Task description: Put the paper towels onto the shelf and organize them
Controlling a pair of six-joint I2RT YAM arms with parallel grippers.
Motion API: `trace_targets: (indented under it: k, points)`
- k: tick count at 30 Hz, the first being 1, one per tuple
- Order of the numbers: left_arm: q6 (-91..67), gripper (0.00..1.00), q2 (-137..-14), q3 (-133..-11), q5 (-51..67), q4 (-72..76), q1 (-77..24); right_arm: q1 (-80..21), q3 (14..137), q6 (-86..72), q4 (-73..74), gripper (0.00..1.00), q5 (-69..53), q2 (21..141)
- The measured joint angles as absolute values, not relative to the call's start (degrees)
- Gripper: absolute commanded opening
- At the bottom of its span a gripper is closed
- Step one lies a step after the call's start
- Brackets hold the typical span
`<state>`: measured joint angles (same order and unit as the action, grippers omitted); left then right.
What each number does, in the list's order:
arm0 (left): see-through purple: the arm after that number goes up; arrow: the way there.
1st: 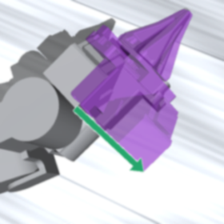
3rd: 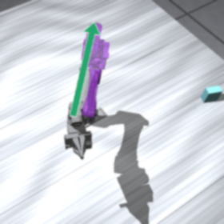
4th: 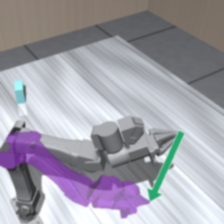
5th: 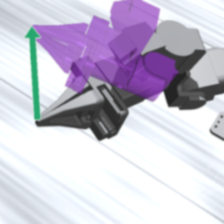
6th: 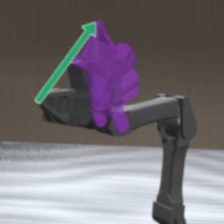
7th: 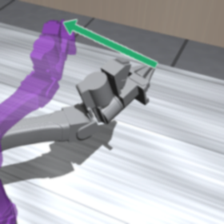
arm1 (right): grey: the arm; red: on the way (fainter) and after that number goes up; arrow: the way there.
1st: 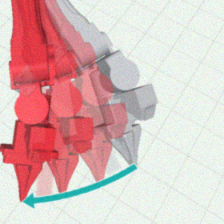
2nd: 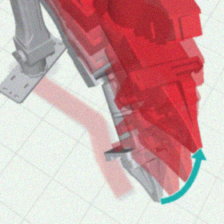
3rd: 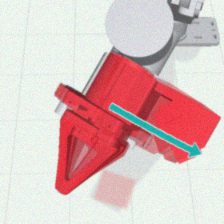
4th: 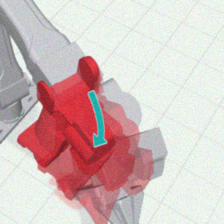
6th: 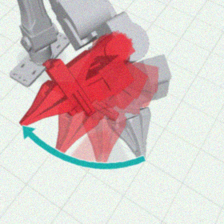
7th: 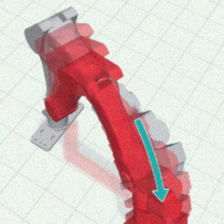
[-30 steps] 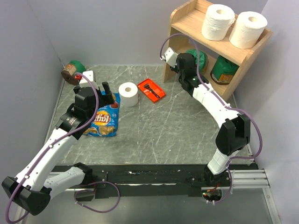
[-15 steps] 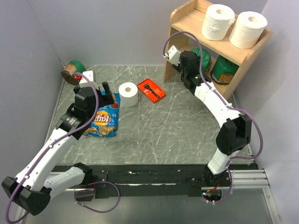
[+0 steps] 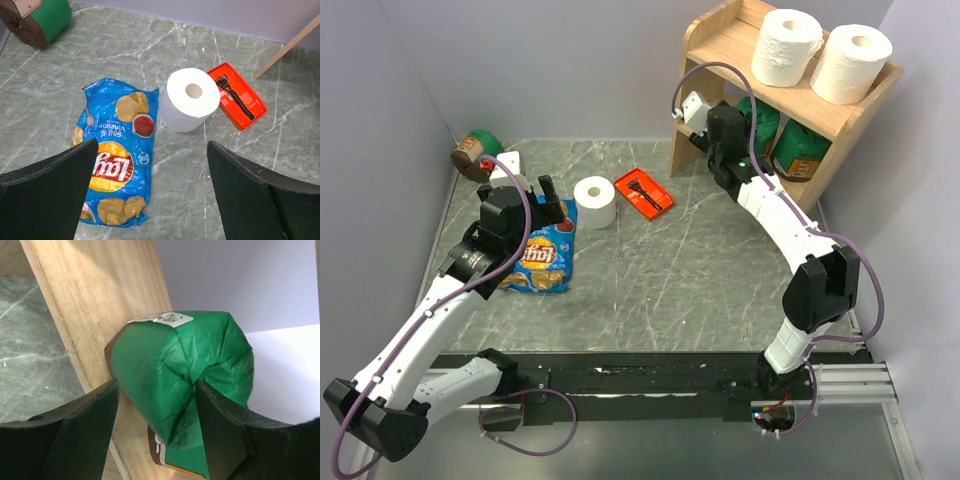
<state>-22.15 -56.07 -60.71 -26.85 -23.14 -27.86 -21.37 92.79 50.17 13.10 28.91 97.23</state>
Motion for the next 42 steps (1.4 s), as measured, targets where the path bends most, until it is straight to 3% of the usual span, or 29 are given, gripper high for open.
trace_targets:
  k: [18,23,26,35,42]
  points:
    - [-22.2,0.96,-56.1,-60.0,-30.2,-22.6,-27.9,-24.8,93.5,41.6,20.4,0.75,28.1,91.4]
    - [-22.1,0.96,-55.1,-56.8,-31.8,-19.3,-26.5,-33.6,84.4,32.7,20.6,0.87,24.4,78.6]
    - [-22.2,0.96,-56.9,-57.5,-30.4,-19.2,-20.8,-40.6,75.7,26.3,19.9,1.0,21.0,68.5]
    - [-26.6,0.99,-74.6,-65.2,-10.0,-13.0,6.3,-46.2,60.0,9.5,20.4,1.0,13.5,55.5]
    - [-27.6,0.97,-90.6,-72.2,-2.2,-8.9,12.7,-46.4,54.5,0.5,21.8,1.0,10.3,49.5]
